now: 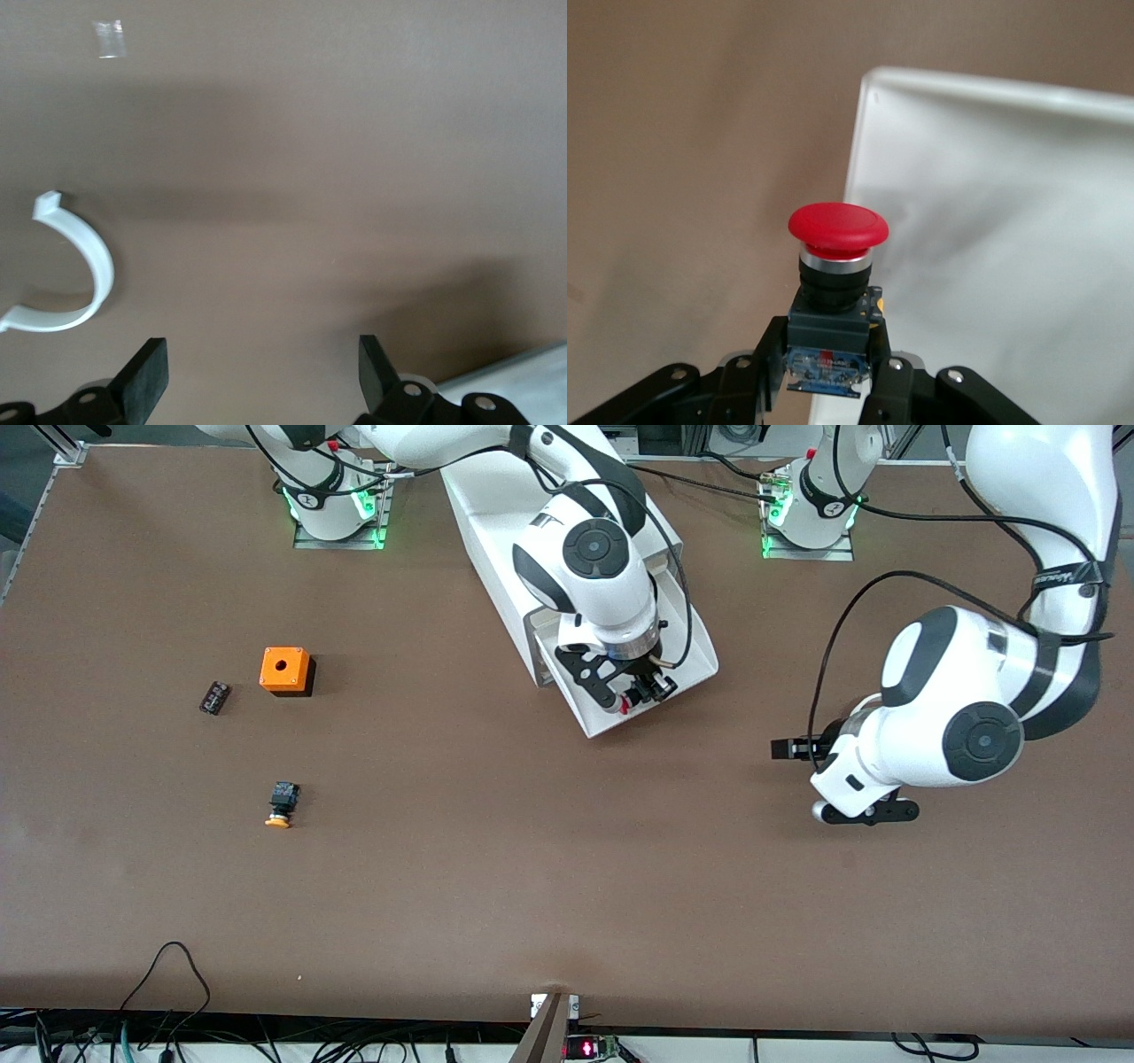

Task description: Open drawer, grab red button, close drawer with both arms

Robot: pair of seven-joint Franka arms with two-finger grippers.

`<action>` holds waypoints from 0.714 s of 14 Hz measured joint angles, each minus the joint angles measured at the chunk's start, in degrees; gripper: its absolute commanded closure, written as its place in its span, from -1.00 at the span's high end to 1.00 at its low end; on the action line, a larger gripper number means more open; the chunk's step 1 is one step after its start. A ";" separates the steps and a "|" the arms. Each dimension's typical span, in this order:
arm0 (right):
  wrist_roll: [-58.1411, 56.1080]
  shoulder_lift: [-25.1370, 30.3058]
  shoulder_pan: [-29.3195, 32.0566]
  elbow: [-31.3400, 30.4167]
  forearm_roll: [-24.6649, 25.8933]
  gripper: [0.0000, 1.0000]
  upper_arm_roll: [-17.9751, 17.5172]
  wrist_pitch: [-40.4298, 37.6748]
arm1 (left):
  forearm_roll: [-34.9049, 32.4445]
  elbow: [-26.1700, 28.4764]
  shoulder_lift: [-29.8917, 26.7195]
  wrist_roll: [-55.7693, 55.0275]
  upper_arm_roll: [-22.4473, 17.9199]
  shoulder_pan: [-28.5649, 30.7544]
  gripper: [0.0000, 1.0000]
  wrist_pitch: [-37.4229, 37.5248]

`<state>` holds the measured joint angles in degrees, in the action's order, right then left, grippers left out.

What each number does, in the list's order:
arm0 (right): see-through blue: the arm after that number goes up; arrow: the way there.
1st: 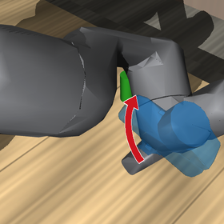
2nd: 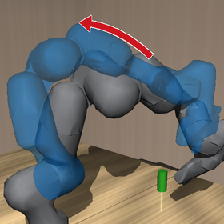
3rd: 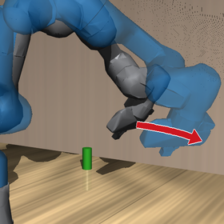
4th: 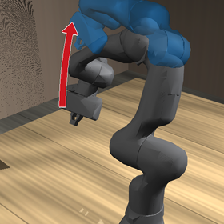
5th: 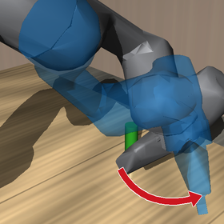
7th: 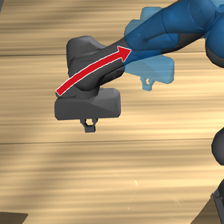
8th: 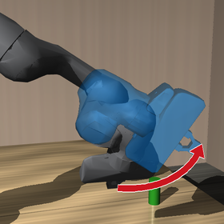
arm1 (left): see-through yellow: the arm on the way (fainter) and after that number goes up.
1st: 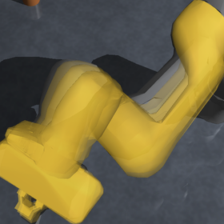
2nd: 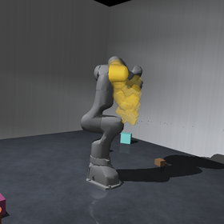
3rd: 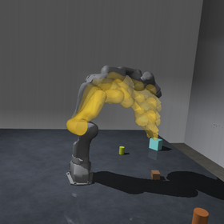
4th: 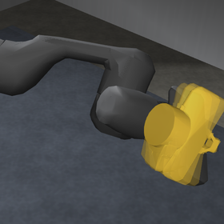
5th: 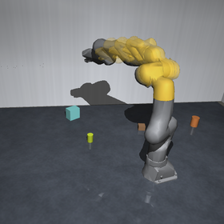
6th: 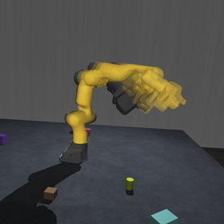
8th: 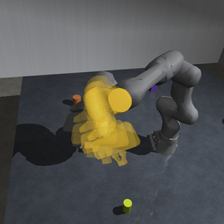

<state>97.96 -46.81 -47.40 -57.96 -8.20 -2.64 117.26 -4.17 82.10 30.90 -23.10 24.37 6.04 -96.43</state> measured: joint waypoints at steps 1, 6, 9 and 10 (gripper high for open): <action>-1.95 0.37 1.31 0.88 -0.06 -1.00 0.03 -1.84 | 0.02 1.94 -0.12 -2.50 0.86 -0.03 0.90 -3.06; -22.80 3.34 10.07 1.75 -0.89 -1.00 0.37 -12.76 | 0.00 18.37 -2.82 -18.47 6.14 -0.52 0.92 -23.17; -38.37 5.22 17.00 1.78 -2.83 -1.00 0.66 -19.89 | -0.01 26.55 -4.23 -25.56 8.70 -0.59 0.93 -31.96; -43.41 5.66 19.35 1.78 -2.97 -1.00 0.73 -22.46 | -0.01 27.71 -4.41 -27.66 9.58 -0.57 0.95 -32.92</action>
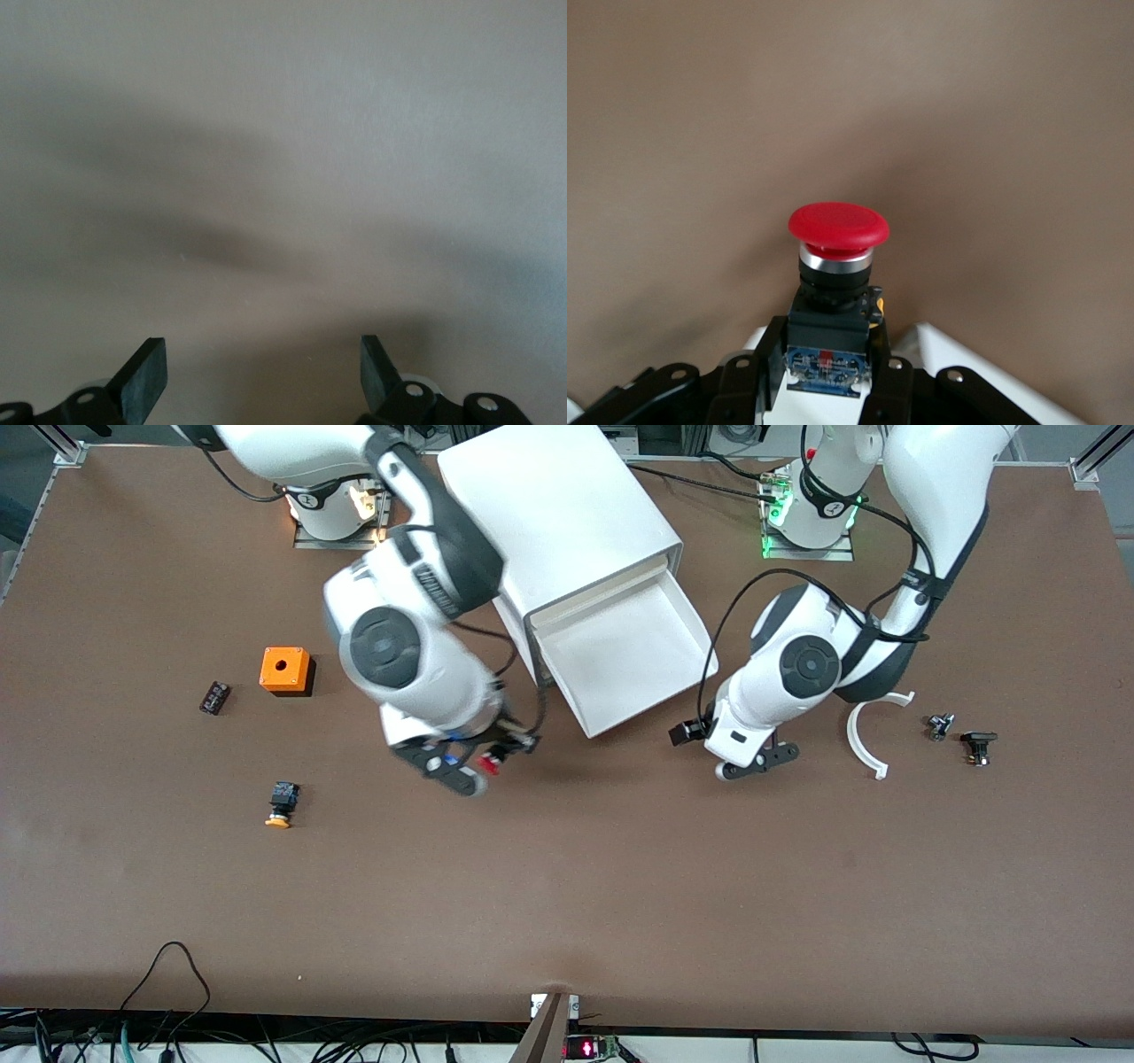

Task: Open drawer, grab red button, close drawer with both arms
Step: 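Push the drawer shut with the left gripper while the right gripper carries the button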

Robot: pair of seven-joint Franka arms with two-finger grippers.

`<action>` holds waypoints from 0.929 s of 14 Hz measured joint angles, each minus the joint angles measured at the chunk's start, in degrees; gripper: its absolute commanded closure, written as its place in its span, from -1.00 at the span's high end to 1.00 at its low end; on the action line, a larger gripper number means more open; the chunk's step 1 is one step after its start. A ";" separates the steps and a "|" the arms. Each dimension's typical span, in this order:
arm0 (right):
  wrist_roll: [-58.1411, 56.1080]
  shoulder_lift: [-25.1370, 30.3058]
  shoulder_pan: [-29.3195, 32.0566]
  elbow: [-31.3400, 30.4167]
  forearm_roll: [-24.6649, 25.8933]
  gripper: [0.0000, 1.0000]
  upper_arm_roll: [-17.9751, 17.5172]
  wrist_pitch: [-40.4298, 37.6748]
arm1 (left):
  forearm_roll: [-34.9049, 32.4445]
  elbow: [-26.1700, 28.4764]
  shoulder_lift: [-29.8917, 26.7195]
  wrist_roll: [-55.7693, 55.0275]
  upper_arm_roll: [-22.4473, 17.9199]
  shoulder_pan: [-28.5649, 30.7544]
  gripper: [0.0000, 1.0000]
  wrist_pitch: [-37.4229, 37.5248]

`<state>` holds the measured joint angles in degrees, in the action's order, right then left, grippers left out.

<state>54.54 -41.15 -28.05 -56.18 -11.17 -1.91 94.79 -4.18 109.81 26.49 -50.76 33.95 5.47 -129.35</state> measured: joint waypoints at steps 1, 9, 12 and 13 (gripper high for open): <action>-4.92 0.24 2.22 0.00 -0.03 -1.00 0.05 -1.91 | 0.00 0.60 -0.09 -1.80 0.96 0.01 0.95 -0.31; -40.66 1.87 12.55 -8.93 0.09 -1.00 5.64 -4.34 | 0.01 4.82 -0.60 -10.43 9.98 0.02 0.97 1.47; -51.58 1.54 13.20 -18.26 0.09 -1.00 9.78 6.94 | 0.70 4.94 -0.57 -11.18 12.85 0.03 0.97 6.75; -53.50 1.18 13.59 -20.37 0.05 -1.00 9.91 9.38 | 1.47 5.01 -0.55 -11.19 13.37 0.01 0.97 7.00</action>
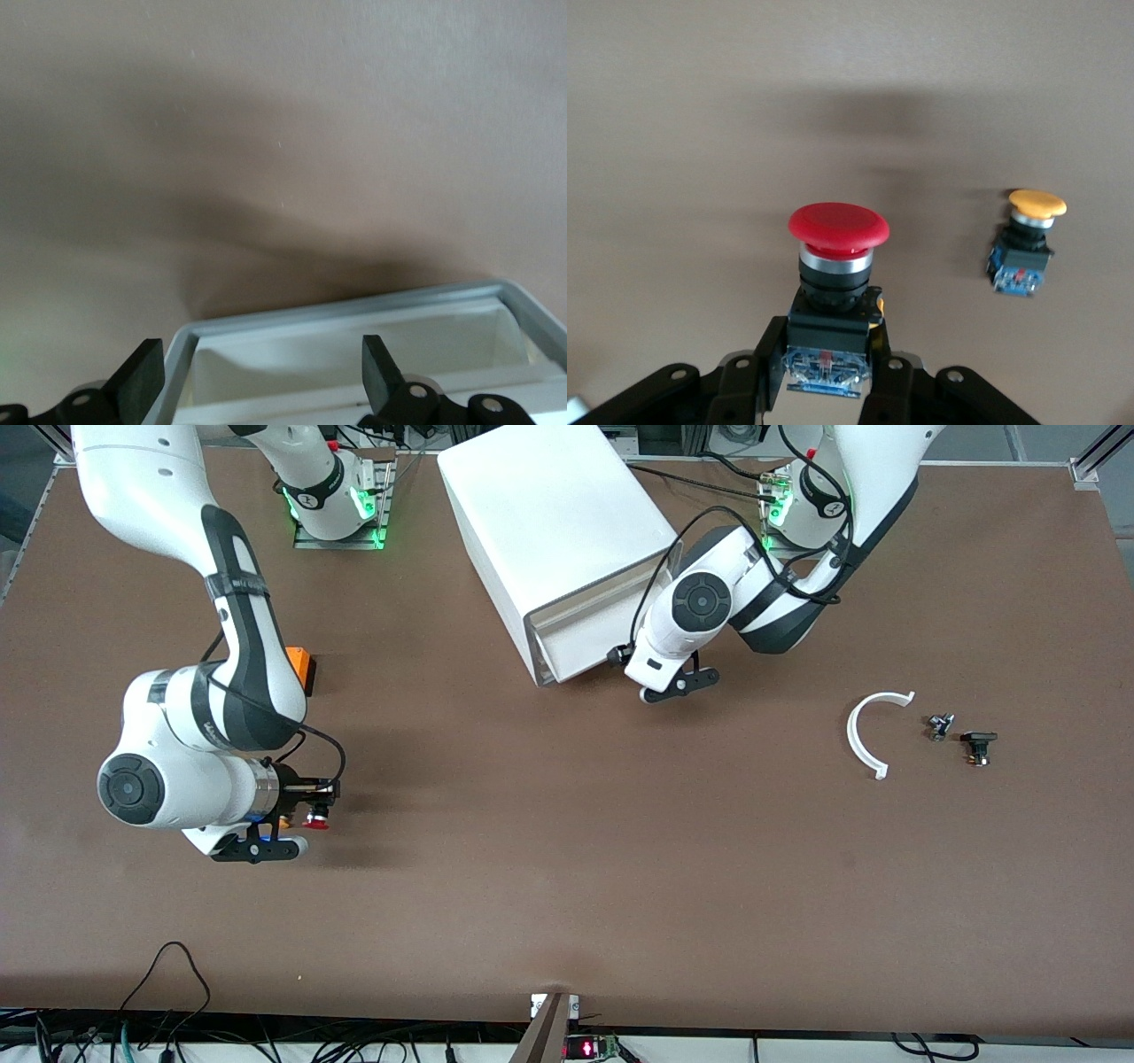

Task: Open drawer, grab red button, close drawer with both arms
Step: 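Push the drawer shut with the left gripper while the right gripper carries the button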

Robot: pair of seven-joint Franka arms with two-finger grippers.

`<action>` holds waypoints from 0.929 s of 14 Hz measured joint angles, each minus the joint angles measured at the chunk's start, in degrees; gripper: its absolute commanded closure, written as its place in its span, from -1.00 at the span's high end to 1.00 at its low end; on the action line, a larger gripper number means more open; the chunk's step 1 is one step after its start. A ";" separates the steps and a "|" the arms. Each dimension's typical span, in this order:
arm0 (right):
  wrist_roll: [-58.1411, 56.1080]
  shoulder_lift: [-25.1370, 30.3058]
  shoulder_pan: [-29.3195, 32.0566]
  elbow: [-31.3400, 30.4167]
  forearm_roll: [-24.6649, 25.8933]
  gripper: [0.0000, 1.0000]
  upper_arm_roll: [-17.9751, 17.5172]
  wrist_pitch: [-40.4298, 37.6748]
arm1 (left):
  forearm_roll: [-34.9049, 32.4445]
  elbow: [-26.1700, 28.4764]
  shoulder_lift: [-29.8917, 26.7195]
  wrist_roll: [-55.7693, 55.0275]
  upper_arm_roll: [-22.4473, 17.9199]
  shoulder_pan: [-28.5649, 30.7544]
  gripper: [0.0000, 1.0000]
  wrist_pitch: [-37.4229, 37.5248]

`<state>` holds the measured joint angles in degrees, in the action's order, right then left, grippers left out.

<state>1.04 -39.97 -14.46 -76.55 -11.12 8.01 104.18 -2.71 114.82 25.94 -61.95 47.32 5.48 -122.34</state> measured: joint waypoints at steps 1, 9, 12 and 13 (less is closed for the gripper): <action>-2.00 -0.43 0.35 -2.02 -0.04 -1.00 0.02 2.63 | 1.34 0.04 0.05 0.00 0.56 -0.01 0.97 0.07; -6.17 -3.38 1.63 -10.68 -0.44 -1.00 0.02 14.78 | 4.21 0.30 1.80 -0.01 4.11 -0.05 0.98 0.42; -6.28 -3.99 1.63 -10.70 -0.85 1.00 0.02 15.70 | 4.77 0.29 1.97 -0.32 4.46 0.05 0.98 0.42; -6.28 -3.99 1.63 -10.70 -0.90 1.00 0.02 15.80 | 4.79 0.29 1.97 -0.37 4.47 0.05 0.98 0.42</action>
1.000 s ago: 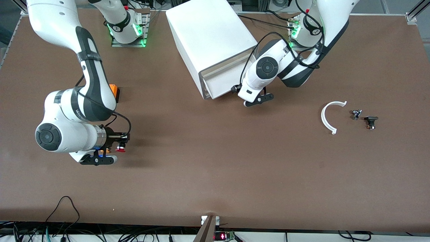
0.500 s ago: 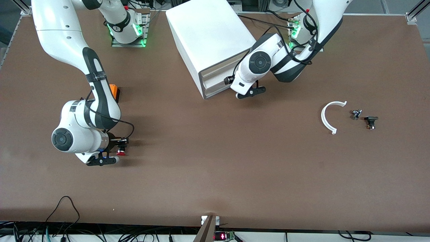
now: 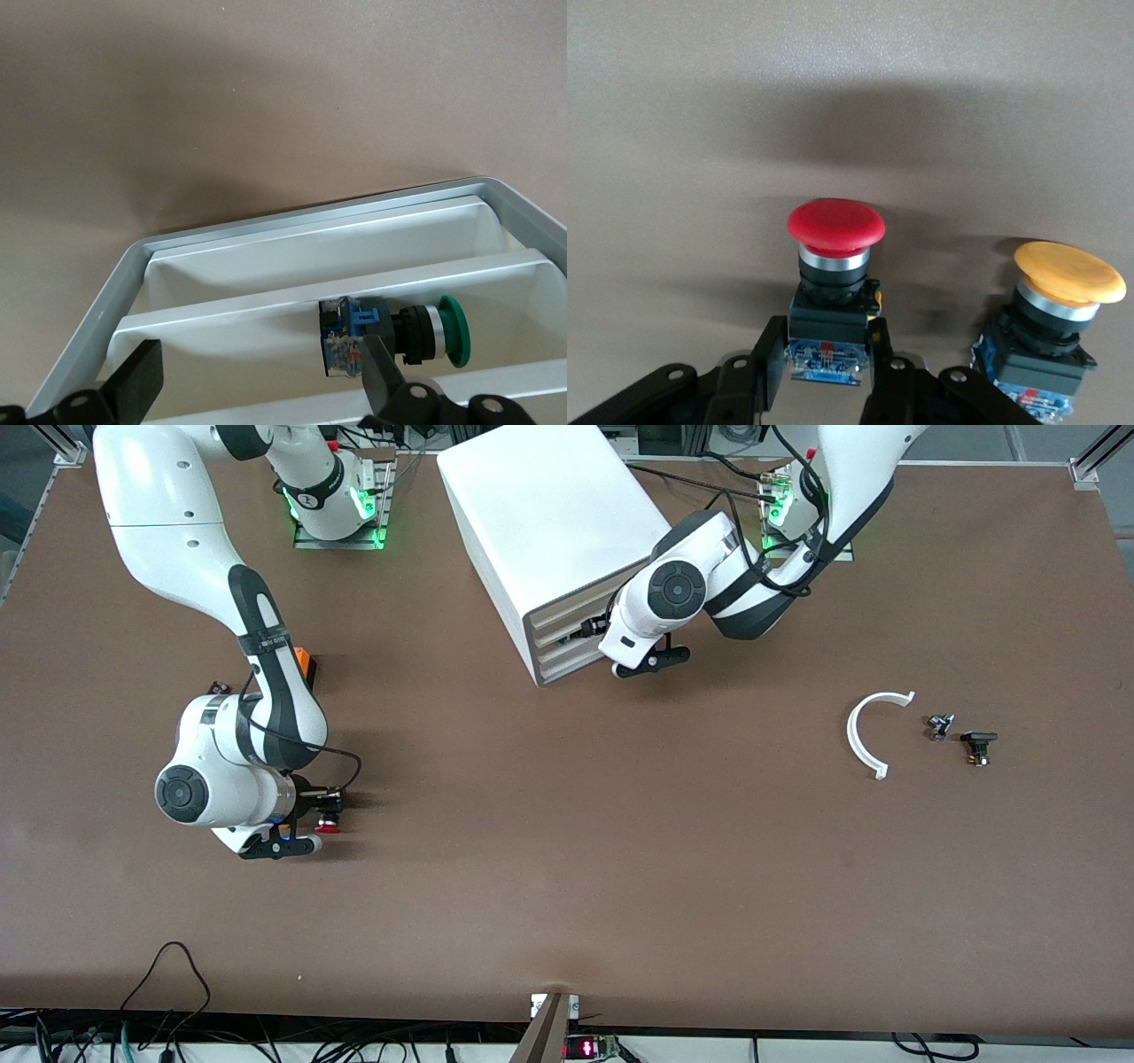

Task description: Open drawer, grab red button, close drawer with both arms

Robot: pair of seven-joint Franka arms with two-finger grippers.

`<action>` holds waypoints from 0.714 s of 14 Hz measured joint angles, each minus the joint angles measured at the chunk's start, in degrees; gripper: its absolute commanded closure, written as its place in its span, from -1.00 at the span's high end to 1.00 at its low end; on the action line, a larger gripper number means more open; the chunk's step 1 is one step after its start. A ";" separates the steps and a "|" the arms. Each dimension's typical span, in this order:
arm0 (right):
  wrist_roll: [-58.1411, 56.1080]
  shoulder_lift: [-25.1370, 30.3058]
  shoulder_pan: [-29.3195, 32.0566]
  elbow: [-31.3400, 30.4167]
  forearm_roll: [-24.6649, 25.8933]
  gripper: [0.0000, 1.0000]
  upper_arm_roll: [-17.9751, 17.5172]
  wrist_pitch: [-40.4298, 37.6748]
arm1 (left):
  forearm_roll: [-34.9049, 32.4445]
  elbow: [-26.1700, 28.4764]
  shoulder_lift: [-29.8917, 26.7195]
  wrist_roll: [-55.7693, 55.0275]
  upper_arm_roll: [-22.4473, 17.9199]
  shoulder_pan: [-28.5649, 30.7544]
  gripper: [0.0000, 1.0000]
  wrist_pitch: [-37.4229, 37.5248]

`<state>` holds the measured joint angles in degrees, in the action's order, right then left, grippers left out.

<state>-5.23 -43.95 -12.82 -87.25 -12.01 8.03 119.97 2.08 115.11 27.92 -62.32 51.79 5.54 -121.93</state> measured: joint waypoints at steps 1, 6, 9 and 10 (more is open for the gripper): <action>0.00 0.02 0.00 0.09 -0.01 1.00 0.00 0.06 | 0.00 0.00 0.00 -0.05 0.02 0.01 0.98 0.00; 0.00 4.52 -0.05 2.38 0.00 1.00 0.64 -2.64 | -0.50 -2.41 -0.04 0.59 0.28 0.91 0.98 2.36; -0.12 11.69 -0.02 2.59 0.03 1.00 3.04 -7.96 | -7.42 -8.80 -0.17 4.81 0.28 3.83 0.98 10.35; -0.12 13.96 -0.02 2.58 0.20 1.00 4.19 -10.11 | -8.63 -11.00 -0.25 7.32 0.27 5.25 0.98 12.92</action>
<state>-5.35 -29.99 -12.84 -84.67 -11.81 12.22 109.86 -6.55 104.11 27.66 -55.00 52.06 10.78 -109.01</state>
